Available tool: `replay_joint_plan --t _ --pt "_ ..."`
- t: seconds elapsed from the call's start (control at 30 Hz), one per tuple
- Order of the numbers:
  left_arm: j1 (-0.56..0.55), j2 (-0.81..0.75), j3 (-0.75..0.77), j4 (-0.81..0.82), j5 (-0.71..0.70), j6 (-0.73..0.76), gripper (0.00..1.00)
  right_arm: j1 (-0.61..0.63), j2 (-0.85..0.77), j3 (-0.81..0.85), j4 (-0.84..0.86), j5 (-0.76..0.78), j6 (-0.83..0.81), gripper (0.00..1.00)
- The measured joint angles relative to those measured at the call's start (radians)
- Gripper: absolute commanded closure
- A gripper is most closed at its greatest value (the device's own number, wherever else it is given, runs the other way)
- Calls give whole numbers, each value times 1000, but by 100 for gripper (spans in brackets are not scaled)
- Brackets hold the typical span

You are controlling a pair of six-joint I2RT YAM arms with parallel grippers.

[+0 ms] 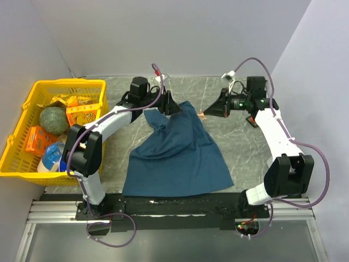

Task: Remove the brooch from the garment
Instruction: Remove the brooch from the clothes.

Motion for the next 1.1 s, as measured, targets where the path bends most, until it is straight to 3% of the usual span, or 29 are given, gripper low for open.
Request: replay_joint_plan --t 0.1,0.23,0.33,0.4,0.53,0.67,1.1 --pt "1 -16 0 23 50 -29 35 -30 -10 -77 293 -109 253 100" --pt "1 -50 -6 97 132 -95 33 -43 1 -296 965 -168 806 100" --pt "1 -79 -10 158 174 -142 34 -42 101 -317 1371 -177 1194 100" --pt "0 -92 -10 204 194 -180 34 -41 167 -312 1551 -172 1389 100" --pt "-11 -95 -27 296 204 -246 37 -39 214 -313 1707 -161 1583 100" --pt "-48 -92 -42 308 203 -265 39 -31 214 -313 1791 -141 1659 100" --pt "-99 -35 -24 351 202 -330 54 10 208 -341 1834 -121 1654 100"
